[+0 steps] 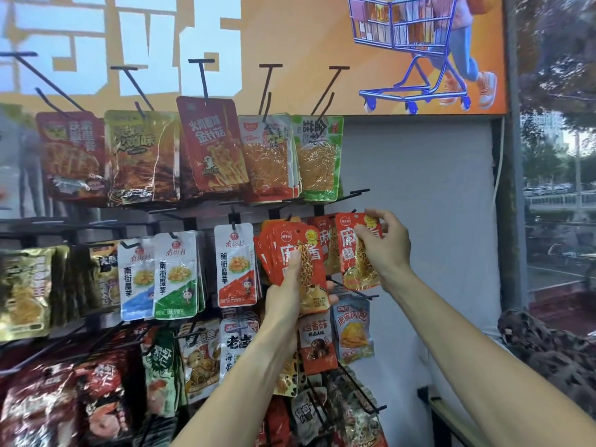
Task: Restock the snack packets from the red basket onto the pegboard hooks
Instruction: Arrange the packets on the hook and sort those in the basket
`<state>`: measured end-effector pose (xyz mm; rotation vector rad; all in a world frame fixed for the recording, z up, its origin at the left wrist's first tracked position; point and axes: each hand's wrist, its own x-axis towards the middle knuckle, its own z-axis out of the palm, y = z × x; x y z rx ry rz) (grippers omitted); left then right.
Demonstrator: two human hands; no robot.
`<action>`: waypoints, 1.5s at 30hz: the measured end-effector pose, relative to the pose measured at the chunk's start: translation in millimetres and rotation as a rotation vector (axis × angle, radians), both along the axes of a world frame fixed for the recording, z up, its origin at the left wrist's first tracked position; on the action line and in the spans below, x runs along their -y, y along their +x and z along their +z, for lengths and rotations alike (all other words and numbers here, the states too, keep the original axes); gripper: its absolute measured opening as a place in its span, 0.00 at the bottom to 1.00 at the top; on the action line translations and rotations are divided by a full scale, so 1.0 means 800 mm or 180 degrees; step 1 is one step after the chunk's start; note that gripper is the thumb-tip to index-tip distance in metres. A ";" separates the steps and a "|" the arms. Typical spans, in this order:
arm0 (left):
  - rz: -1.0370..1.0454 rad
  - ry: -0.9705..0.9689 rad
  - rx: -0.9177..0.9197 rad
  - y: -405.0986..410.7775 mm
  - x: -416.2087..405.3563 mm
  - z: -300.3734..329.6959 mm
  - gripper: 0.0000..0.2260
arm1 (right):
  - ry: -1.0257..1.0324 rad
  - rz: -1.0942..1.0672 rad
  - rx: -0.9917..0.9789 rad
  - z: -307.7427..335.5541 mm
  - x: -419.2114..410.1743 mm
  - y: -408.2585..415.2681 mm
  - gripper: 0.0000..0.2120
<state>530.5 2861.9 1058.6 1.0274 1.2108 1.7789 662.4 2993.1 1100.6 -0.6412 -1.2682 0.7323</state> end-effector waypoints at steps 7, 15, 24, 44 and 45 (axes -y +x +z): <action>-0.0048 -0.0002 0.0053 0.005 0.008 0.012 0.26 | 0.0221 -0.0208 0.0131 0.000 -0.002 0.000 0.15; -0.0244 0.0035 0.0119 0.003 0.009 0.014 0.26 | 0.0268 -0.0318 0.0026 0.002 -0.001 -0.001 0.14; -0.0408 0.0179 0.0193 -0.001 0.010 0.017 0.21 | -0.0031 -0.0529 0.0498 0.017 -0.033 -0.020 0.17; -0.0281 0.0260 0.0288 0.006 0.001 0.000 0.18 | -0.0499 0.0986 -0.0153 -0.045 0.065 -0.032 0.20; -0.0300 0.0252 0.0321 0.008 0.002 -0.001 0.18 | -0.0480 0.0944 -0.0198 -0.045 0.066 -0.033 0.21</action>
